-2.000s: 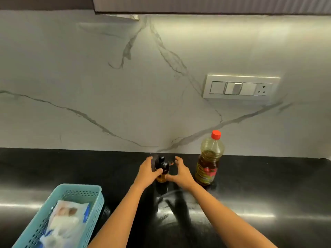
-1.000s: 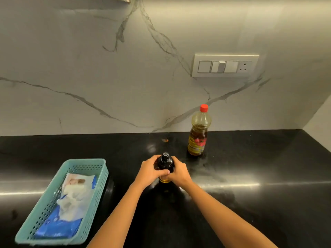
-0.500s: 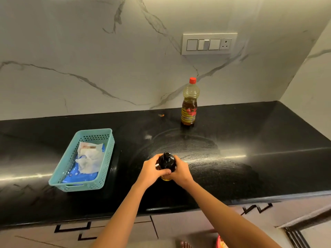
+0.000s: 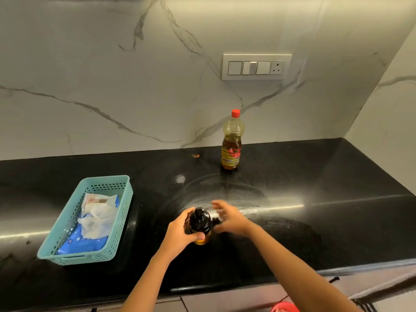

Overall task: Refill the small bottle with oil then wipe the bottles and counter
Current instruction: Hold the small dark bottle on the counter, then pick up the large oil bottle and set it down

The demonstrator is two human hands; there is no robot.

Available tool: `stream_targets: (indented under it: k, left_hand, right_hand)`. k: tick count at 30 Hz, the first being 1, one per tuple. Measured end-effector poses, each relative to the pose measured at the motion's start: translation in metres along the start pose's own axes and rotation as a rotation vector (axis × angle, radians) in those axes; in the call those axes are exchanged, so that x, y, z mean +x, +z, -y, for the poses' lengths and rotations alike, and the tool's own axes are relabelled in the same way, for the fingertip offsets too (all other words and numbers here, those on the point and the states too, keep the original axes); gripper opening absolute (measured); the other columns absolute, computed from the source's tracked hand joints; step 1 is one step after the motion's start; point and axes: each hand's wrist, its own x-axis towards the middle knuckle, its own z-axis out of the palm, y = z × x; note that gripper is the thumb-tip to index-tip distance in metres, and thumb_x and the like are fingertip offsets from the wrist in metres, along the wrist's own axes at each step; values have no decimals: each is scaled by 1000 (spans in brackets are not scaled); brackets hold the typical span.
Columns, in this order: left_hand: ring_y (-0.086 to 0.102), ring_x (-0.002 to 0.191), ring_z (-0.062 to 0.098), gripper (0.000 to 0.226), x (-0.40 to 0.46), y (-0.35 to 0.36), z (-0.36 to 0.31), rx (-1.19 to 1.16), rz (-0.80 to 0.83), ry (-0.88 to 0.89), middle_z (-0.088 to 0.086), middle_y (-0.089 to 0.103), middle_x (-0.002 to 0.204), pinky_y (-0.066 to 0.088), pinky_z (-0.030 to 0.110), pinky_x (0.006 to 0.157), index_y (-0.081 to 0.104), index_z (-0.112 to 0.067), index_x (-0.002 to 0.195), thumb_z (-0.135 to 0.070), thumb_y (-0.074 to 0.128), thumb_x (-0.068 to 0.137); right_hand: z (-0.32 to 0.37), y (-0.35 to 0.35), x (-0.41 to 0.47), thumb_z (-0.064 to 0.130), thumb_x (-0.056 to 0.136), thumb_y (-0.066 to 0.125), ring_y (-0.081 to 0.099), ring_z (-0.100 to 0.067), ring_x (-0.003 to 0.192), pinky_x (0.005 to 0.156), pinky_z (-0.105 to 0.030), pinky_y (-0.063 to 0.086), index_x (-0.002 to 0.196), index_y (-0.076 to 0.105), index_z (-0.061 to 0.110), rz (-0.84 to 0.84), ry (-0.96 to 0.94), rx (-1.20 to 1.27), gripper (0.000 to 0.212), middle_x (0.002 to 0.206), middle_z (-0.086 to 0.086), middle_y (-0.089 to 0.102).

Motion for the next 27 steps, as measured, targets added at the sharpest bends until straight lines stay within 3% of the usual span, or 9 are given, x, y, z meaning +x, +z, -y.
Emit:
stream_targets:
  k: [4,6,9,12,16,20,27]
  left_hand:
    - [42,127,0,111,11,-9,7,-32,40,8,-17,50,130,30,23,110,40,-28,137,-58,86,40]
    - [44,126,-2,117,29,-17,1,-86,29,35,-9,50,136,33,18,107,41,-25,136,-79,72,38]
    - [47,120,-4,115,76,-32,-27,-140,-43,56,-3,50,138,38,5,95,43,-23,135,-90,57,43]
    - [47,122,2,104,128,-36,-67,-132,-97,87,-2,49,139,36,5,92,42,-18,138,-83,54,57]
    - [48,128,14,67,191,-22,-99,-135,-105,68,4,47,143,38,20,98,38,-18,141,-47,58,84]
    - [45,131,18,63,238,-3,-111,-165,-74,40,7,42,146,39,23,99,32,-16,144,-32,60,90]
    - [38,136,17,54,272,18,-119,-181,-57,50,5,38,149,36,29,107,33,-20,144,-26,53,95]
  right_hand:
    - [11,-71,39,10,70,80,45,-28,129,103,-31,39,138,37,8,-534,58,145,80,139,-15,46]
    - [17,-100,62,16,68,83,41,-29,132,107,-37,36,140,32,6,-649,58,184,89,144,-16,41]
    - [22,-131,96,23,66,84,35,-31,137,111,-42,34,144,25,7,-699,48,159,99,149,-16,34]
    - [25,-152,124,24,66,84,30,-30,140,111,-42,30,146,20,8,-721,22,186,104,152,-15,30]
    - [23,-170,152,24,65,84,38,-28,134,105,-39,36,144,25,11,-710,-17,206,100,148,-11,38]
    - [25,-175,170,19,63,86,53,-16,103,85,-28,43,130,40,14,-674,-69,232,81,117,-3,56]
    - [22,-172,180,18,62,86,62,-10,88,65,-4,43,110,61,10,-759,-108,241,55,96,3,65]
